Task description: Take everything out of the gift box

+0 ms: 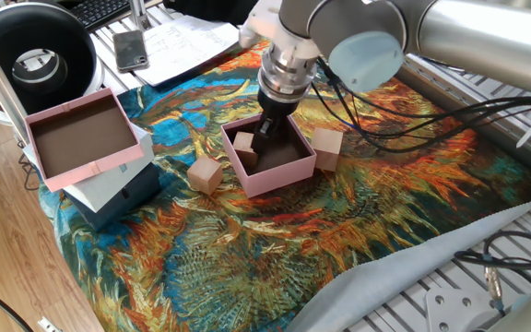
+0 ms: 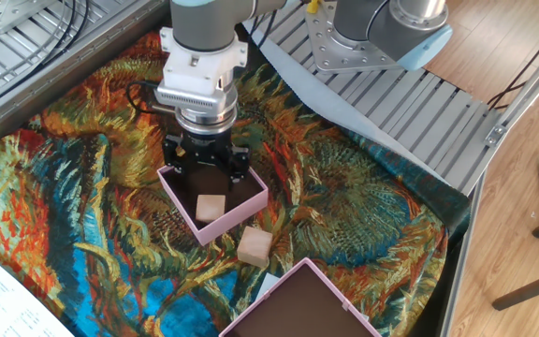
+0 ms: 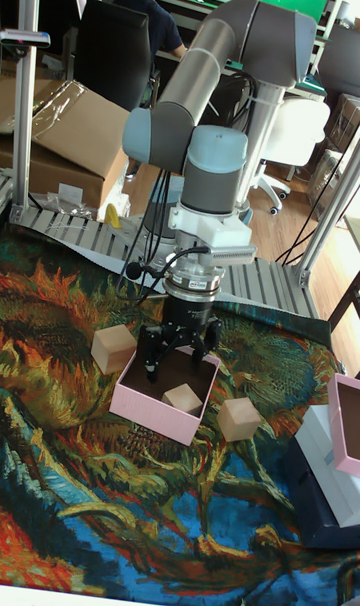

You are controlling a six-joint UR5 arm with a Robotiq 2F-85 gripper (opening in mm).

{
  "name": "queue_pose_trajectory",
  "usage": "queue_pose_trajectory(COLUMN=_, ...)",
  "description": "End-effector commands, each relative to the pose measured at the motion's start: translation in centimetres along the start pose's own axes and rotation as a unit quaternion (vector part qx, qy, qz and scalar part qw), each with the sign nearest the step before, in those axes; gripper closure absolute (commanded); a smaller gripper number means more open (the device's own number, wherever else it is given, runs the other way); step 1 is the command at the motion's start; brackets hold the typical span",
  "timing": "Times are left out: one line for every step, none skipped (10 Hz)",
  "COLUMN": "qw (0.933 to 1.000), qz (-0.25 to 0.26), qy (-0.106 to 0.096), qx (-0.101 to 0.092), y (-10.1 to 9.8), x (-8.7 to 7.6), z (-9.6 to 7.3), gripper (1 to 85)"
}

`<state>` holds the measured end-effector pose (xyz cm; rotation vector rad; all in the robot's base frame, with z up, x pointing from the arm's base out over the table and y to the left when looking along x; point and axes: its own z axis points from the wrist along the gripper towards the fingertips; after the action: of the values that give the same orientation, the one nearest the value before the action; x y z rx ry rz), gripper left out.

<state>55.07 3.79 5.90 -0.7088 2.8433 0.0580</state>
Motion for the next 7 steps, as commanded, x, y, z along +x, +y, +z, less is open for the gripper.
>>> queue_pose_trajectory(qw=0.9996, qz=0.014, qy=-0.016, qx=-0.017, y=1.4, x=-1.5, z=-0.3, gripper=6.3)
queue_pose_trajectory(qw=0.9998, qz=0.013, qy=-0.013, qx=-0.009, y=1.0, x=-1.5, z=0.0, gripper=6.0)
queue_pose_trajectory(qw=0.9999, qz=0.009, qy=-0.011, qx=0.000, y=0.5, x=-1.6, z=0.4, gripper=5.3)
queue_pose_trajectory(qw=0.9999, qz=0.006, qy=-0.013, qx=0.002, y=0.3, x=-1.6, z=0.8, gripper=5.3)
queue_pose_trajectory(qw=0.9999, qz=-0.001, qy=-0.014, qx=0.007, y=0.0, x=-1.7, z=1.3, gripper=5.3)
queue_pose_trajectory(qw=0.9997, qz=-0.013, qy=-0.010, qx=0.019, y=-0.7, x=-1.6, z=1.8, gripper=5.3)
queue_pose_trajectory(qw=0.9996, qz=-0.015, qy=-0.011, qx=0.021, y=-0.8, x=-1.6, z=2.3, gripper=5.3)
